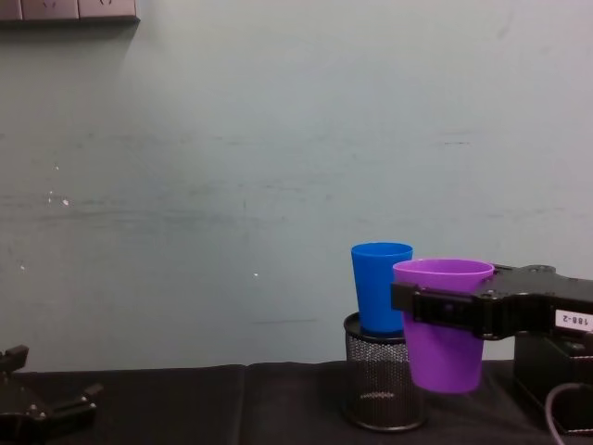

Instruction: Pick up one cup with a gripper and tap it against the other cup.

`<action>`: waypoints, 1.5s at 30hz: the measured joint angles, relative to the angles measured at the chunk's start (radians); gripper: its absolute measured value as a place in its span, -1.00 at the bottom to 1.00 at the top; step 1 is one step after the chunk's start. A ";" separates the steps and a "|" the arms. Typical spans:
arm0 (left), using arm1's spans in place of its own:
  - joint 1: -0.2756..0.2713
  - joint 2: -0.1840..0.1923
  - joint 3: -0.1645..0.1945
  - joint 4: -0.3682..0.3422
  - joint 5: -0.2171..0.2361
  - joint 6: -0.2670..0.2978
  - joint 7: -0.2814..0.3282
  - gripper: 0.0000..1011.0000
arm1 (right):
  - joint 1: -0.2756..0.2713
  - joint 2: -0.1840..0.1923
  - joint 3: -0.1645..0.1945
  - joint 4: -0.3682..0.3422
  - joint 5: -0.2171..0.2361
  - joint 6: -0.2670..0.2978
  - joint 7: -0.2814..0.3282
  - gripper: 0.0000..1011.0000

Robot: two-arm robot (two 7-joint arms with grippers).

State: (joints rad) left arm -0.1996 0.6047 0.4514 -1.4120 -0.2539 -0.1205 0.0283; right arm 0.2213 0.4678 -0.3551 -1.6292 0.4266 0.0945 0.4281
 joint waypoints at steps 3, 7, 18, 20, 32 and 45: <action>0.000 0.000 0.000 0.000 0.000 0.000 0.000 0.98 | 0.000 0.000 0.000 0.000 0.000 0.000 0.000 0.48; 0.000 0.000 0.000 0.000 0.000 0.000 0.000 0.98 | 0.000 0.000 0.000 0.000 0.000 0.000 0.000 0.48; 0.000 0.000 0.000 0.000 0.000 0.000 0.000 0.98 | 0.000 0.000 0.000 0.000 0.000 0.000 0.000 0.48; 0.000 0.000 0.000 0.000 0.000 0.000 0.000 0.98 | 0.000 0.000 0.000 0.000 0.000 0.000 0.000 0.48; 0.000 0.000 0.000 0.000 0.000 0.000 0.000 0.98 | 0.000 0.000 0.000 0.000 0.000 0.000 0.000 0.48; 0.000 0.000 0.000 0.000 0.000 0.000 0.000 0.98 | 0.000 0.000 0.000 0.000 0.000 0.000 0.000 0.48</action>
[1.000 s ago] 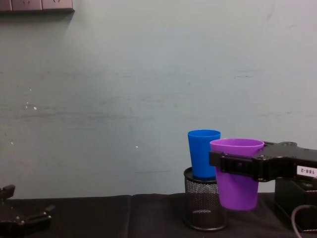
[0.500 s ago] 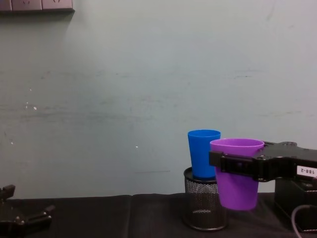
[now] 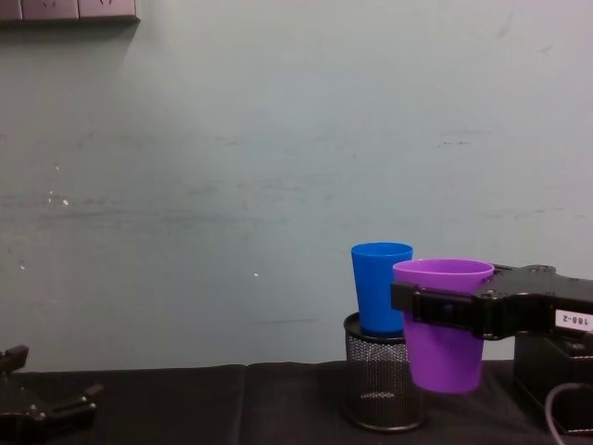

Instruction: Pick up one cup with a gripper and tap it against the other cup.

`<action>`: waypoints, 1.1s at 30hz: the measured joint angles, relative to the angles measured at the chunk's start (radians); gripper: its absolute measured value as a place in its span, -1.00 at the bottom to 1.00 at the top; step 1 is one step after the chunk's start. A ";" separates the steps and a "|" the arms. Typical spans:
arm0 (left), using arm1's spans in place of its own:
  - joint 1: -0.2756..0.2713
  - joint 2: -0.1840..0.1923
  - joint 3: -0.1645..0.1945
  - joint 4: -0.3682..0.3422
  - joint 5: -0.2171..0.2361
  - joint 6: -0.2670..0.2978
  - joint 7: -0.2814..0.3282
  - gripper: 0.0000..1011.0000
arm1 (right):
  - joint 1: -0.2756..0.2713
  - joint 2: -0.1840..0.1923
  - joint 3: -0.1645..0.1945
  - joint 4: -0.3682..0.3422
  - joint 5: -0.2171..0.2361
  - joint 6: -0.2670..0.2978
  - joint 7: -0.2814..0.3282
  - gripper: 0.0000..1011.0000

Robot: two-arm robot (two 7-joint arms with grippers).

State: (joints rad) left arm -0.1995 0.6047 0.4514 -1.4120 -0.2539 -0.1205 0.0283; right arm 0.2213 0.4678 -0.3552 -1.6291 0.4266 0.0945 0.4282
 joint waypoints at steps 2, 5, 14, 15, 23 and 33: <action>0.000 0.000 0.000 0.000 0.000 0.000 0.000 0.98 | 0.000 0.000 0.000 0.000 0.000 0.000 0.000 0.48; 0.000 0.000 0.000 0.000 0.000 0.000 0.000 0.98 | 0.000 0.000 0.000 0.000 0.000 0.000 0.000 0.48; 0.000 0.000 0.000 0.000 0.000 0.000 0.000 0.98 | 0.040 -0.027 -0.007 0.054 0.002 0.002 -0.009 0.48; 0.000 0.000 0.000 0.000 0.000 0.000 0.000 0.98 | 0.055 -0.036 -0.010 0.074 0.001 0.002 -0.012 0.48; 0.000 0.000 0.000 0.000 0.000 0.000 0.000 0.98 | 0.126 -0.085 -0.028 0.183 -0.020 -0.006 -0.026 0.48; 0.000 0.000 0.000 0.000 0.000 0.000 0.000 0.98 | 0.203 -0.144 -0.042 0.322 -0.051 -0.077 -0.016 0.48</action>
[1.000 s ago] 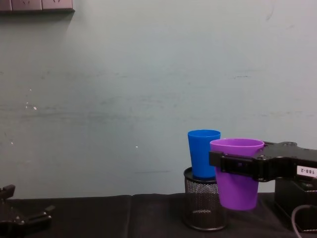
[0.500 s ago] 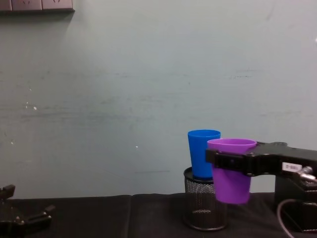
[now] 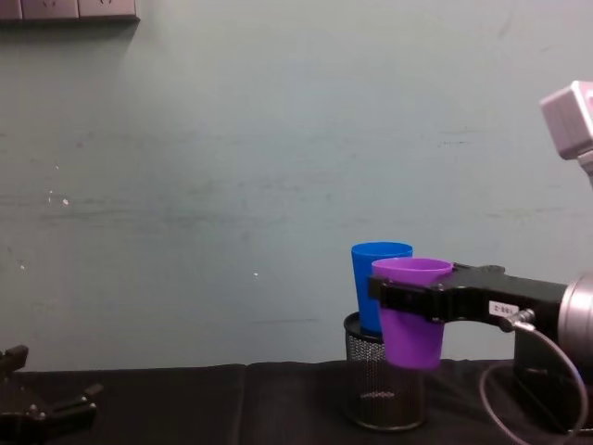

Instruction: Pick up one cup with a gripper and tap it against the other cup.

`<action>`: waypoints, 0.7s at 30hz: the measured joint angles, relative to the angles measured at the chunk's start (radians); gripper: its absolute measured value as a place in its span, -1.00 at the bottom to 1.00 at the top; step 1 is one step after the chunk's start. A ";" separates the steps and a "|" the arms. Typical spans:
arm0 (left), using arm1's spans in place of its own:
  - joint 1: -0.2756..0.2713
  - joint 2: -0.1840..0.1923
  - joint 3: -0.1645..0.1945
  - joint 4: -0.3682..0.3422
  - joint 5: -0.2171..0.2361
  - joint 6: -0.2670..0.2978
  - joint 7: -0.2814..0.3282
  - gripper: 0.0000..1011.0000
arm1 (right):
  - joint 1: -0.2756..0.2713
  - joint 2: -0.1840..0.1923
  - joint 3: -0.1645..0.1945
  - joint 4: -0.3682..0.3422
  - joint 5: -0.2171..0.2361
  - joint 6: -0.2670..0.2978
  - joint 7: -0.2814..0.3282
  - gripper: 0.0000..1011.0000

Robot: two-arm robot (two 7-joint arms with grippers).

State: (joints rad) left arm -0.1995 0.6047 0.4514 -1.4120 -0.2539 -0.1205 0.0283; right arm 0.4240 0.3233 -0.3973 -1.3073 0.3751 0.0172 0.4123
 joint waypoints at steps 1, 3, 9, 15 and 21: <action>0.000 0.000 0.000 0.000 0.000 0.000 0.000 0.98 | 0.005 -0.003 0.000 0.008 -0.003 -0.006 0.003 0.48; 0.000 0.000 0.000 0.000 0.000 0.000 0.000 0.98 | 0.017 -0.010 -0.001 0.027 -0.010 -0.018 0.006 0.48; 0.000 0.000 0.000 0.000 0.000 0.000 0.000 0.98 | 0.047 -0.034 -0.002 0.083 -0.025 -0.035 0.013 0.48; 0.000 0.000 0.000 0.000 0.000 0.000 0.000 0.98 | 0.069 -0.054 0.000 0.129 -0.031 -0.038 0.016 0.48; 0.000 0.000 0.000 0.000 0.000 0.000 0.000 0.98 | 0.080 -0.068 0.003 0.149 -0.036 -0.045 0.021 0.48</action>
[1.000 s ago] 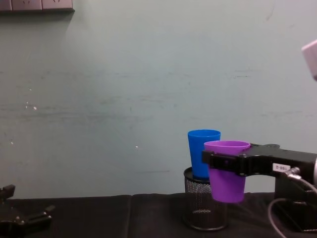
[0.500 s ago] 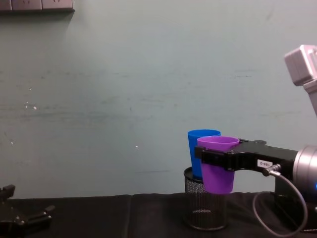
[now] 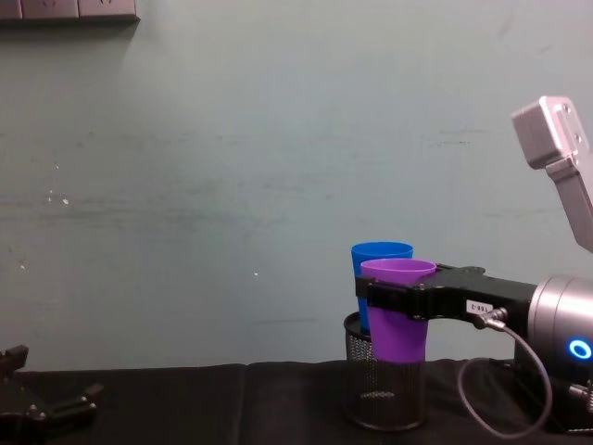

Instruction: Pick up one cup with a gripper and tap it against the other cup.

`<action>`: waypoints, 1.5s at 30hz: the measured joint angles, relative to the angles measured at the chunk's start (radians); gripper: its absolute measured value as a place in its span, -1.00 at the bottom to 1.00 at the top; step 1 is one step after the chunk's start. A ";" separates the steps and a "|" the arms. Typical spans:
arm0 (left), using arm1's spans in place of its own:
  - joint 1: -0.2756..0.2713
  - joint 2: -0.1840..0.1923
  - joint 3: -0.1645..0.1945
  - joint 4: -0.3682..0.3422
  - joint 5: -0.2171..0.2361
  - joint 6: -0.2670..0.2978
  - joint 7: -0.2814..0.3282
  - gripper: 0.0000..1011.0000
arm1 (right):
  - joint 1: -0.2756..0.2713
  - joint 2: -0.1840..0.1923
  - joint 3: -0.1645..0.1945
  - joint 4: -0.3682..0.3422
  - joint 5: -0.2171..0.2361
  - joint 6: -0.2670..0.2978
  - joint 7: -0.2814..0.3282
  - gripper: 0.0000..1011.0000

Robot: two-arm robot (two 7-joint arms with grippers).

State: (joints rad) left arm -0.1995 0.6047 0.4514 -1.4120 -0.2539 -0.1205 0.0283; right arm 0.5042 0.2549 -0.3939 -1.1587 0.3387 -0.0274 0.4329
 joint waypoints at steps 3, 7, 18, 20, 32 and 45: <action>0.000 0.000 0.000 0.000 0.000 0.000 0.000 0.98 | 0.005 -0.006 0.001 0.007 -0.002 -0.002 0.001 0.48; 0.000 0.000 0.000 0.000 0.000 0.000 0.000 0.98 | 0.011 -0.012 0.002 0.016 -0.004 -0.004 0.001 0.48; 0.000 0.000 0.000 0.000 0.000 0.000 0.000 0.98 | 0.041 -0.037 0.009 0.059 -0.009 -0.012 0.002 0.48; 0.000 0.000 0.000 0.000 0.000 0.000 0.000 0.98 | 0.044 -0.039 0.011 0.064 -0.008 -0.012 0.003 0.48; 0.000 0.000 0.000 0.000 0.000 0.000 0.000 0.98 | 0.064 -0.053 0.023 0.100 0.007 0.001 0.008 0.48; 0.000 0.000 0.000 0.000 0.000 0.000 0.000 0.98 | 0.080 -0.058 0.025 0.114 0.013 0.006 0.015 0.48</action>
State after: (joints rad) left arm -0.1995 0.6046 0.4514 -1.4120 -0.2539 -0.1205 0.0283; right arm 0.5845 0.1965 -0.3687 -1.0447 0.3521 -0.0217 0.4480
